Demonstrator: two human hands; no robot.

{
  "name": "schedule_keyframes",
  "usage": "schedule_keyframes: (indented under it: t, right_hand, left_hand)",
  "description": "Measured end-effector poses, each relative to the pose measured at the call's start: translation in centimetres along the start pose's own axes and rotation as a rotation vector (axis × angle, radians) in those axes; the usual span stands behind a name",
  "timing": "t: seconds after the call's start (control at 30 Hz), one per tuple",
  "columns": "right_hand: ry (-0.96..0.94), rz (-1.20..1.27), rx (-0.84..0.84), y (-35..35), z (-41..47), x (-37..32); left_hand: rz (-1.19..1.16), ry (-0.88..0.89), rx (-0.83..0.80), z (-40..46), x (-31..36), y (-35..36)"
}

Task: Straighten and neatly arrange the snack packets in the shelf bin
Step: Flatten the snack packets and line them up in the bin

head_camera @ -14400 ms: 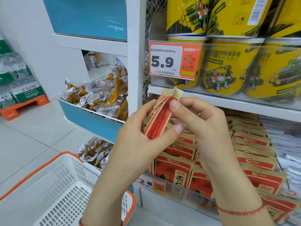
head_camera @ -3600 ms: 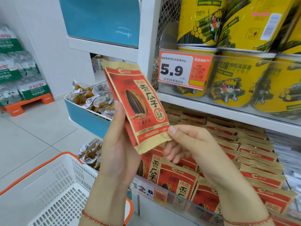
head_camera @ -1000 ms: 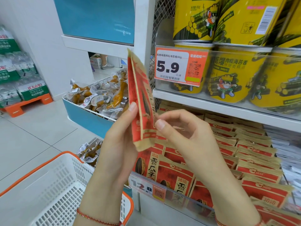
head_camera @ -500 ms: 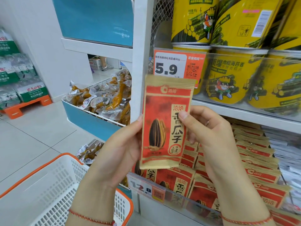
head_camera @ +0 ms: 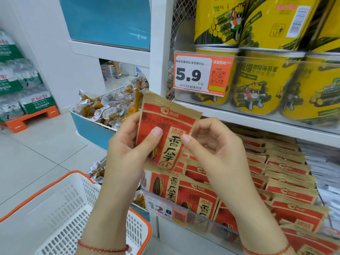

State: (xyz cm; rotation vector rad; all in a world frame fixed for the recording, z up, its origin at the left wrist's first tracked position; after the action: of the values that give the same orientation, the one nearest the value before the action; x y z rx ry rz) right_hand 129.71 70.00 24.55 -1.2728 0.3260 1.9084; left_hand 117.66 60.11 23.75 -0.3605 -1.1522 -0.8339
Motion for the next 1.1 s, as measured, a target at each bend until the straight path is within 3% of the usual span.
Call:
schedule_keyframes:
  t: [0.3, 0.5, 0.67, 0.77, 0.9, 1.1]
  right_hand:
    - [0.090, -0.500, -0.041, 0.8, 0.1, 1.4]
    - [0.144, -0.746, -0.176, 1.5, 0.0, 2.2]
    - [0.114, -0.716, -0.130, 1.6, -0.1, 2.1]
    - [0.082, -0.774, -0.106, 1.7, 0.1, 1.9]
    - [0.083, -0.806, -0.084, 1.5, 0.4, 2.1]
    - [0.104, -0.813, -0.120, 1.8, 0.0, 2.5]
  left_hand:
    - [-0.047, -0.244, -0.082, 0.5, -4.3, -0.9]
    - [0.178, -0.402, -0.157, 0.4, -6.2, -1.5]
    - [0.415, -0.313, -0.074, 0.8, -5.6, -1.8]
    - [0.456, -0.244, -0.082, 0.7, -5.6, -1.4]
    - [0.699, -0.130, -0.087, 0.6, -5.0, -0.7]
    - [1.031, -0.167, -0.128, 0.6, -4.7, -0.6]
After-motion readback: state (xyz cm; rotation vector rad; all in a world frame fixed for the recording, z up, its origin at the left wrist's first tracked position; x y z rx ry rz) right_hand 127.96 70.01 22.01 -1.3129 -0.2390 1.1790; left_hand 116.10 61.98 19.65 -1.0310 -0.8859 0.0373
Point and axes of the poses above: each hand's wrist, its own z-axis towards the middle knuckle, its own y-axis out of the palm, x = y × z, the point moved 5 cm from there along z, towards the middle knuckle, and after that the axes turned 4 degrees about -x, right-handed, at the moved point
